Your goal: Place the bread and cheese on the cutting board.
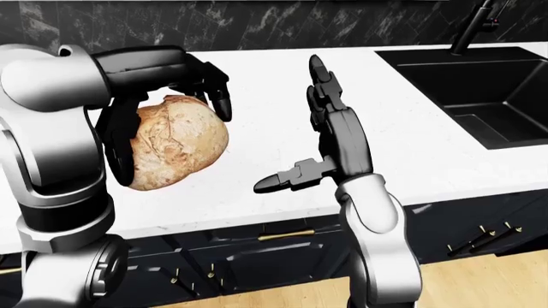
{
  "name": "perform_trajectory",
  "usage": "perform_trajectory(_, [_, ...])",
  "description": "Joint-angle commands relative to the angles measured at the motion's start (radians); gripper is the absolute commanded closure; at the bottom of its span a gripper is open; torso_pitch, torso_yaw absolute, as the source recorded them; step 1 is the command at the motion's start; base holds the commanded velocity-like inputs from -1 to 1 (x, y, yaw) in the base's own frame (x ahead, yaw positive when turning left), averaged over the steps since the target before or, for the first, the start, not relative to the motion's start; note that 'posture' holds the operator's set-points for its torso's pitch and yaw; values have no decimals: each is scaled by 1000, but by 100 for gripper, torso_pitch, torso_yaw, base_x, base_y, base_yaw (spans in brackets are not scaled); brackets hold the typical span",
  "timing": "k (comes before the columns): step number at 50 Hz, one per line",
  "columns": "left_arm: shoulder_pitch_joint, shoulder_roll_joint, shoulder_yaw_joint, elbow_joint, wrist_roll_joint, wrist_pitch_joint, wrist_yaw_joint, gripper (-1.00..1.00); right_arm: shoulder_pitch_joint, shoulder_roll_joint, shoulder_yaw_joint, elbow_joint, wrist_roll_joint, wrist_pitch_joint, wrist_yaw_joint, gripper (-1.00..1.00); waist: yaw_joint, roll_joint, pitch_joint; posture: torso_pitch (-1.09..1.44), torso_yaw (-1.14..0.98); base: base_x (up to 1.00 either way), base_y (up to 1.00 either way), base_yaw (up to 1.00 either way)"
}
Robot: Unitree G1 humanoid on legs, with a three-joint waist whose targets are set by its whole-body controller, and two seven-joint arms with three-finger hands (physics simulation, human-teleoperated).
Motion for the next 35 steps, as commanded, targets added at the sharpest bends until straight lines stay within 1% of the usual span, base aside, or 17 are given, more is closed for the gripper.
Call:
perform_trajectory(1, [-33,8,13,-19,2,-4,12,100,-24,-4,-5,-29,-1,-28,-4,-100,0,1,-26,0,0,0,0,0])
perform_trajectory(8, [-27,3,11,-20,1,-7,17,100,-22,-3,-5,-28,0,-29,-4,-100,0,1,-28,0,0,0,0,0])
perform_trajectory(9, [-25,4,11,-22,1,-7,15,100,-22,-4,-5,-28,0,-29,-4,-100,-3,11,-43,0,0,-11,0,0])
perform_trajectory(10, [-25,4,11,-21,2,-8,16,100,-22,-4,-5,-27,0,-29,-4,-100,-4,16,-45,0,0,-23,0,0])
perform_trajectory(11, [-26,3,11,-21,2,-7,15,100,-24,-4,-6,-28,0,-27,-4,-100,-5,19,-55,0,0,-24,0,0])
perform_trajectory(12, [-24,3,11,-23,2,-7,15,100,-25,-4,-6,-29,0,-26,-4,-100,-6,21,-58,0,0,-24,0,0])
perform_trajectory(27, [-13,1,11,-32,2,-12,13,100,-27,-4,-1,-33,-3,-21,-5,-100,-13,36,-37,0,0,-24,0,0])
perform_trajectory(32, [-13,0,10,-33,3,-11,12,100,-32,-4,-1,-36,-3,-15,-4,-100,-18,22,-39,0,0,-25,0,0])
perform_trajectory(34, [-15,0,11,-33,2,-11,11,100,-34,-4,-1,-35,-3,-14,-3,-100,-20,1,-43,0,0,-24,0,0])
perform_trajectory(35, [-14,0,11,-32,2,-12,12,100,-36,-5,-1,-35,-3,-13,-3,-100,-19,-18,-47,0,0,-24,0,0])
